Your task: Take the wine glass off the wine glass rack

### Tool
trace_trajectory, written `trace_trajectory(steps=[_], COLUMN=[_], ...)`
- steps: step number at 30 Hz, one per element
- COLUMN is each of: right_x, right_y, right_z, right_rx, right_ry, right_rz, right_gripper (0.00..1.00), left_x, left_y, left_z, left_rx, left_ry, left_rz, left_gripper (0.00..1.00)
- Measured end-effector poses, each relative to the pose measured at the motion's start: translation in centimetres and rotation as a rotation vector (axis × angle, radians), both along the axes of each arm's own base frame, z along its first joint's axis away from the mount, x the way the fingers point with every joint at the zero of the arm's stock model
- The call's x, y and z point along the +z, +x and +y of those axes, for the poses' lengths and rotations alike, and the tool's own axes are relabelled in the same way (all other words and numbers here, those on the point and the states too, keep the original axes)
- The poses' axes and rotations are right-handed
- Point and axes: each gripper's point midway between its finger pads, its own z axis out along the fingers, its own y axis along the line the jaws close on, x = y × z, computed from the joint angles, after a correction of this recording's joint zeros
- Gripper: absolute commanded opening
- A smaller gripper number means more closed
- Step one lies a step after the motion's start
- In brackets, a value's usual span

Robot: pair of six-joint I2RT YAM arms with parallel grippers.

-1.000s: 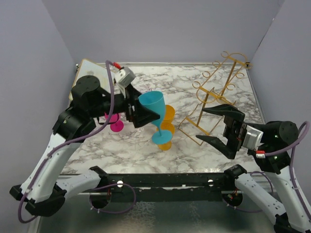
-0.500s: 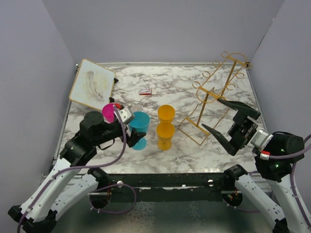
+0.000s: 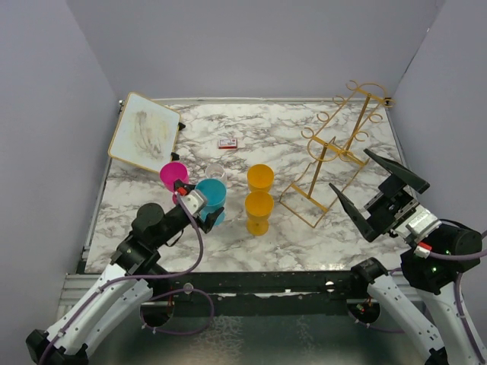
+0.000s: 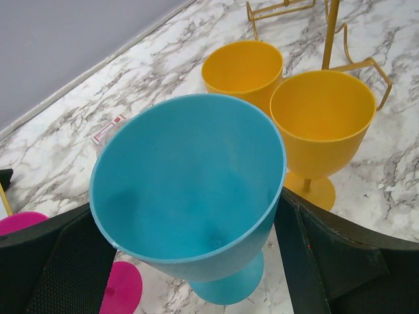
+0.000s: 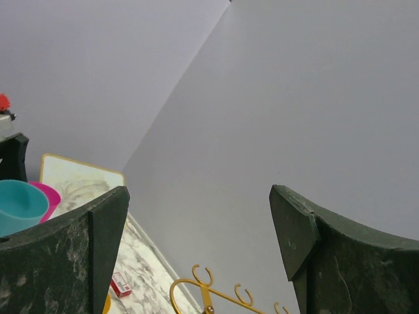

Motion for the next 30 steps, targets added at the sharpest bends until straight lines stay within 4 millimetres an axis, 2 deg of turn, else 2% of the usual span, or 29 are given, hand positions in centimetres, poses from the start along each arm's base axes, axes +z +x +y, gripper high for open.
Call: trace_trajectory(steps=[4, 12, 17, 22, 30], right_x=[0.2, -0.7, -0.5, -0.3, -0.2], right_y=[0.2, 1.1, 1.0, 1.1, 1.1], right_z=[-0.4, -0.4, -0.7, -0.9, -1.0], right_rx=[-0.025, -0.041, -0.052, -0.064, -0.072], right_ry=[0.019, 0.029, 0.038, 0.044, 0.049], right_rz=[-0.002, 0.012, 0.006, -0.002, -0.016], right_gripper=[0.91, 0.94, 0.95, 0.95, 0.95], left_x=[-2.1, -3.0, -3.9, -5.8, -7.8], left_y=[0.3, 1.0, 1.2, 1.3, 0.4], left_z=[0.0, -0.6, -1.2, -1.9, -3.1], left_rx=[0.007, 0.002, -0.014, -0.031, -0.081], left_ry=[0.024, 0.027, 0.027, 0.042, 0.083], left_rz=[0.009, 0.033, 0.069, 0.133, 0.192], left_gripper=[0.92, 0.87, 0.87, 0.84, 0.90])
